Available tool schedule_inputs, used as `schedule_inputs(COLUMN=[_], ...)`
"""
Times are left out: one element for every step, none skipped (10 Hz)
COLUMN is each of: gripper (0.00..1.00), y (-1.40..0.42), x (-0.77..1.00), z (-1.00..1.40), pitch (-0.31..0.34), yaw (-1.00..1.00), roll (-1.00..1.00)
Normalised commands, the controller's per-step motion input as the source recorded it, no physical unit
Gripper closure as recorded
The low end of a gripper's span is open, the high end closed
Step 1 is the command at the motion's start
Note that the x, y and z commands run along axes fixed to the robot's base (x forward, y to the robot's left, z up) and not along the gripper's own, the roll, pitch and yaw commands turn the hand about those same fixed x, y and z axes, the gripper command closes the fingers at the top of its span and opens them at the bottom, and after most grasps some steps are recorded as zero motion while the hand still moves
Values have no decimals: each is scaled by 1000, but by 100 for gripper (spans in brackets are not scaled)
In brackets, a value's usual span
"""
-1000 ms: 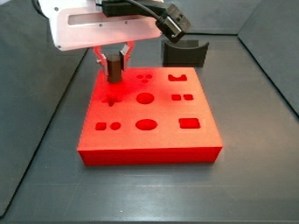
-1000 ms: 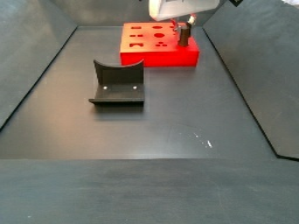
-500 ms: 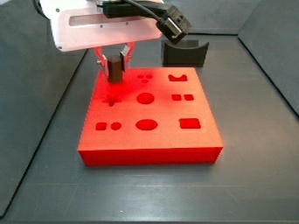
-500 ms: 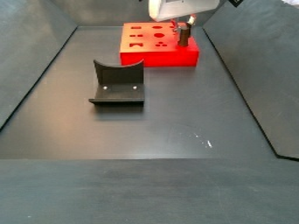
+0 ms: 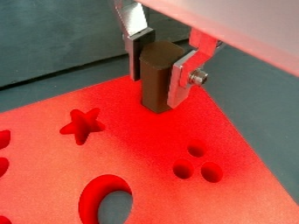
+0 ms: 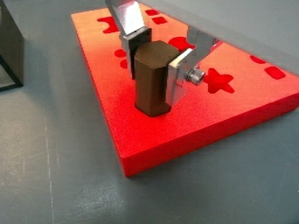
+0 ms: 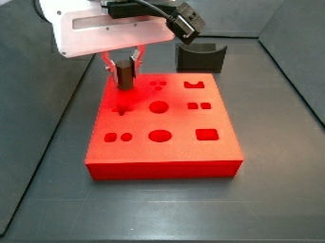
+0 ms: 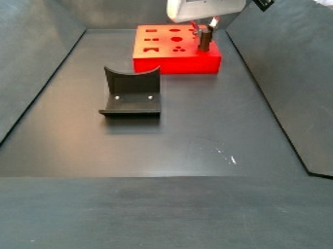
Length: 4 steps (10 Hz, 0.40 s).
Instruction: Insert the hexagon object.
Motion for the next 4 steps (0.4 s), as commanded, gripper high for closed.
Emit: schedule_inputs(gripper=[100,100,100,100], y=[-34,-34,-31,0], x=[40,100,0,0], z=[-617,-663,-594,0], pitch=[0,0,39,0], yaw=[0,0,0,0], roll=[371,354,353,0])
